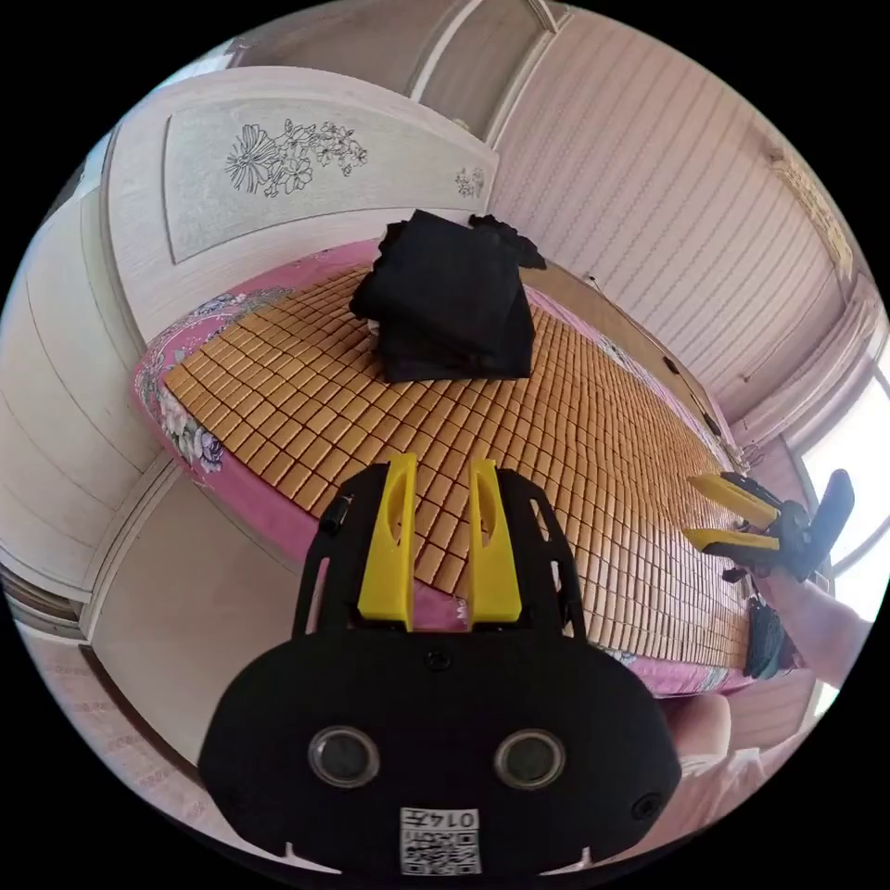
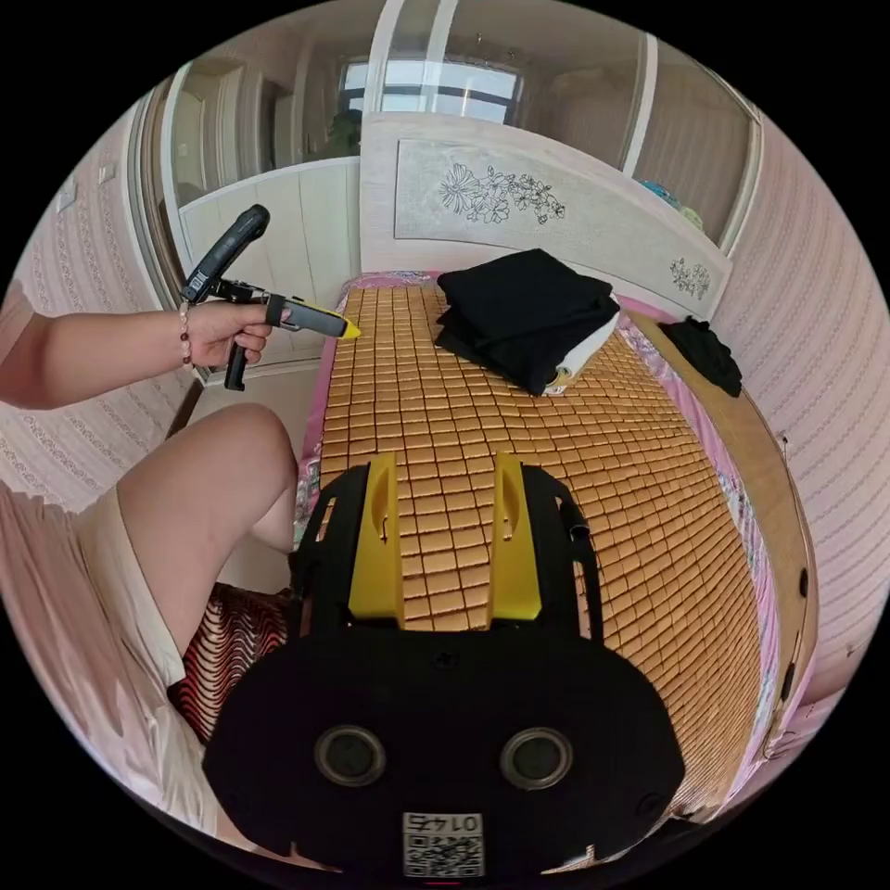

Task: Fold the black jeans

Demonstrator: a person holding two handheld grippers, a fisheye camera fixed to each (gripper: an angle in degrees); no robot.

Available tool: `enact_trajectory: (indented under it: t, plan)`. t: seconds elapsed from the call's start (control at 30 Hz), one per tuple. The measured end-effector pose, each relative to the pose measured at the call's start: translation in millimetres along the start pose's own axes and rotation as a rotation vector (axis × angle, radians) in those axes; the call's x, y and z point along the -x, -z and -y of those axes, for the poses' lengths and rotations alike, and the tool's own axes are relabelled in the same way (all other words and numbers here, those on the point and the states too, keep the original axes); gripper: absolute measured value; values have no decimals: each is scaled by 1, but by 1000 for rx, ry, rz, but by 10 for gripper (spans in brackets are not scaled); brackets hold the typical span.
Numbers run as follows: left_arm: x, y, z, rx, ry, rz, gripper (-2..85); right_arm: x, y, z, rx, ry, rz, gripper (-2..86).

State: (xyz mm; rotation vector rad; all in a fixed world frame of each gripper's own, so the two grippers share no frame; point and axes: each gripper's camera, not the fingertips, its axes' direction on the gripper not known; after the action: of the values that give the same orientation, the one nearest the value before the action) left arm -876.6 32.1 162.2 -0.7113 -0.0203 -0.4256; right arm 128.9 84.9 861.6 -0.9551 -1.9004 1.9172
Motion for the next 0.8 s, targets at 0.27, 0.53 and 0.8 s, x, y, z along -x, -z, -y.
enact_trajectory:
  t: [0.27,0.53,0.8]
  plan:
    - [83,-14,64,-3,96,-144,97,-11,-103,85,236,44,-80,164]
    - [128,-7,128,-86,143,-168,149,-39,-163,130,232,-181,32,120]
    - [150,-8,149,37,169,-204,36,-87,-190,143,116,-531,156,83]
